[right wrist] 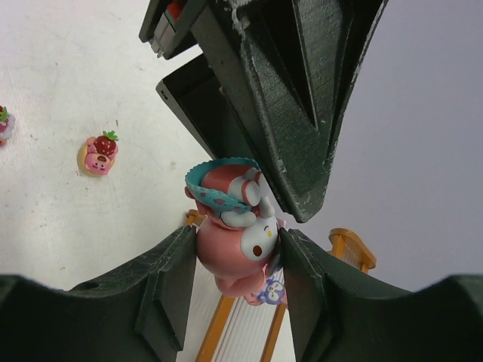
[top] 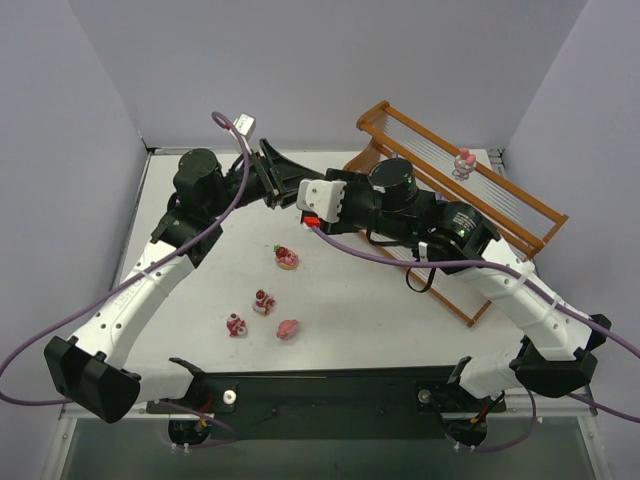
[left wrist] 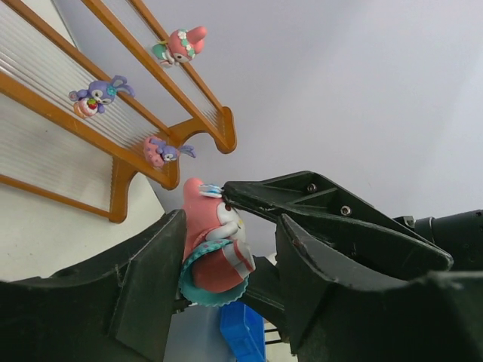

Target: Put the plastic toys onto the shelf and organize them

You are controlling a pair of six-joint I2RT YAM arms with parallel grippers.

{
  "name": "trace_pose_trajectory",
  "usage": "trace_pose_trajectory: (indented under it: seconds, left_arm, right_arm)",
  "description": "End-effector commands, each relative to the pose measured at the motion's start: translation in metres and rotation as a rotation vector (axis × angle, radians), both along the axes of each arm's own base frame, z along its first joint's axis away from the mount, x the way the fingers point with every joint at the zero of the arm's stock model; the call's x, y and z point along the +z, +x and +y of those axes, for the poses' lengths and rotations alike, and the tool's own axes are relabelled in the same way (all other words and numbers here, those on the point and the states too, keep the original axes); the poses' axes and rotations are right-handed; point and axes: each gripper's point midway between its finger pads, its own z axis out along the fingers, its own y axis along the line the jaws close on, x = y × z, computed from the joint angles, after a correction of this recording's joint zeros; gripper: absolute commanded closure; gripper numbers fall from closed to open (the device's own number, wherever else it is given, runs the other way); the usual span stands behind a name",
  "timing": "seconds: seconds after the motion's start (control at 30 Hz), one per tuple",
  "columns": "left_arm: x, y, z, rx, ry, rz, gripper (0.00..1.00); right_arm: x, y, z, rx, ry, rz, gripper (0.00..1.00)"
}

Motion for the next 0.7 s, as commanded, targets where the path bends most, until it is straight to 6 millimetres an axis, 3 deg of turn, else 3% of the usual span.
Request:
trace_pose_trajectory:
  seconds: [0.0,0.13,0.23,0.33,0.67]
  left_arm:
    - [0.018,-0.019,0.005,-0.022,-0.01,-0.056,0.41]
    - [0.015,-0.02,0.006,-0.019,0.006,-0.055,0.4]
    - [0.007,-0.022,0.008,-0.011,0.038,-0.03,0.26]
    - [0.003,-0.023,0.01,0.0,0.066,-0.028,0.22]
    - [-0.003,-0.021,0.012,0.012,0.086,-0.028,0.28]
  right_arm:
    - [0.03,0.006,-0.007,-0.044,0.058,-0.109,1.0]
    - [0.033,0.006,-0.007,-0.051,0.068,-0.129,1.0]
    - [0.035,0.006,-0.008,-0.057,0.076,-0.137,1.0]
    - [0.038,0.005,-0.011,-0.064,0.084,-0.144,1.0]
    - [0.04,-0.003,-0.009,-0.036,0.096,-0.147,1.0]
